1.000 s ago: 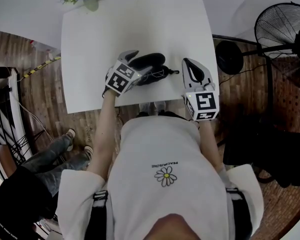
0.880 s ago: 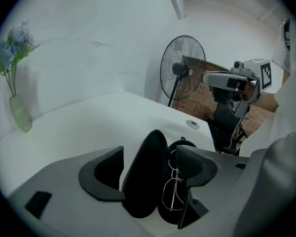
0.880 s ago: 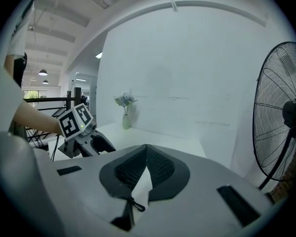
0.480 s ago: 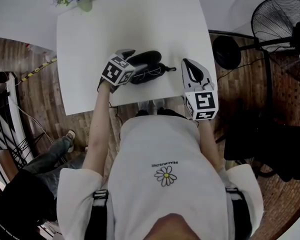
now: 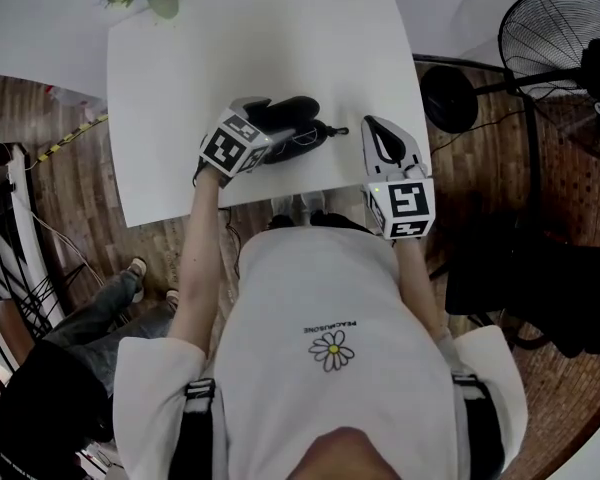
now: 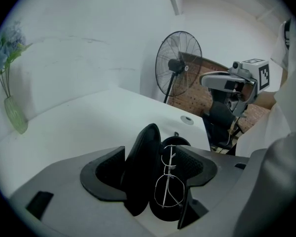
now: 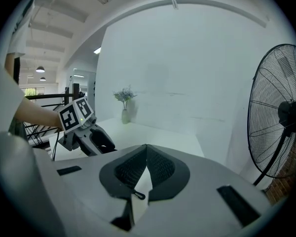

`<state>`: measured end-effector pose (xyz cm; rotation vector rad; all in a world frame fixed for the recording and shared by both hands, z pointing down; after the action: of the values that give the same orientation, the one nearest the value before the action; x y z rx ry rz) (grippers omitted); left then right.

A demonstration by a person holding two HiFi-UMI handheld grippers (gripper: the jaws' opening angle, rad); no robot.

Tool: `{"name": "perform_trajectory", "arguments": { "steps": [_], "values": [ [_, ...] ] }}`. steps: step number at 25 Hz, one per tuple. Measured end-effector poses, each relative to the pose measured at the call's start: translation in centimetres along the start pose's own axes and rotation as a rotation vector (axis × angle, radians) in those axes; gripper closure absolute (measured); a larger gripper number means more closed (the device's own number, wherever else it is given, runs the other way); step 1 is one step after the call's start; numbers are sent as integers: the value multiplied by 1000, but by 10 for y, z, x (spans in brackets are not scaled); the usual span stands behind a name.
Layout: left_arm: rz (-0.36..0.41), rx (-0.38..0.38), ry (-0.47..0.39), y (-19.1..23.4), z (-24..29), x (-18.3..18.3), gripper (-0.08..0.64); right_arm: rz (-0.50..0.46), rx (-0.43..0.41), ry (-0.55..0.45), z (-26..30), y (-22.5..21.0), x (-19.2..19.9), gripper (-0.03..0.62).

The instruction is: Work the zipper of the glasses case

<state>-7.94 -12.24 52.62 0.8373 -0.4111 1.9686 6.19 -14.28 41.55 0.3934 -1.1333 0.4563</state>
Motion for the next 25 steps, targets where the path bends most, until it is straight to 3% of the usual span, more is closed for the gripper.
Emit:
{"name": "perform_trajectory", "arguments": {
  "steps": [8,13,25],
  "values": [
    [92,-22,-58,-42,-27,-11,241,-17,-41,4,4,9,0,588],
    [165,7,-19,-80,-34,-1,241,-37,-71,18,6,14,3,588],
    [151,95,62,-116,-23,30,241,-79,-287,164,60,64,43,588]
  ]
}}
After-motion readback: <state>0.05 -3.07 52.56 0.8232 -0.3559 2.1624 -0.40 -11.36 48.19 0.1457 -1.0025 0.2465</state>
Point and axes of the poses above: the fingertips, and each gripper's own axes: z forward along the fingers, y to its left, x out of its underside, the point moved 1 cm from there along -z, backward along the fingers, and after that the axes turned 8 degrees about -x, right-handed, at the moved point
